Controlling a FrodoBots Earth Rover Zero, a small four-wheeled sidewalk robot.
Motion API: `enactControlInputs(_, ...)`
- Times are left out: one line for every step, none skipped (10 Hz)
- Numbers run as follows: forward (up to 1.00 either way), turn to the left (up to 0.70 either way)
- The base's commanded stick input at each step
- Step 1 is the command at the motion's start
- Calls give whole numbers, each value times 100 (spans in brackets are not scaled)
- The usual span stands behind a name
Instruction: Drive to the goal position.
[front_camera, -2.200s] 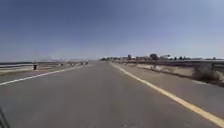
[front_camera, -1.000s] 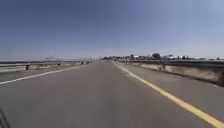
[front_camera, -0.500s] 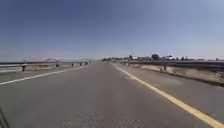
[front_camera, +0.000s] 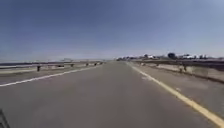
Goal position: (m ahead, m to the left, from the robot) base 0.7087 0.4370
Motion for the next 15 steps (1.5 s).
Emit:
enactControlInputs(100, 9)
enactControlInputs(100, 7)
enactControlInputs(100, 5)
enactControlInputs(100, 4)
enactControlInputs(100, 2)
enactControlInputs(100, 0)
enactControlInputs(100, 0)
enactControlInputs(100, 0)
enactControlInputs(100, 0)
enactControlInputs(100, 0)
enactControlInputs(100, 0)
enactControlInputs(100, 0)
enactControlInputs(100, 0)
enactControlInputs(100, 0)
enactControlInputs(100, 0)
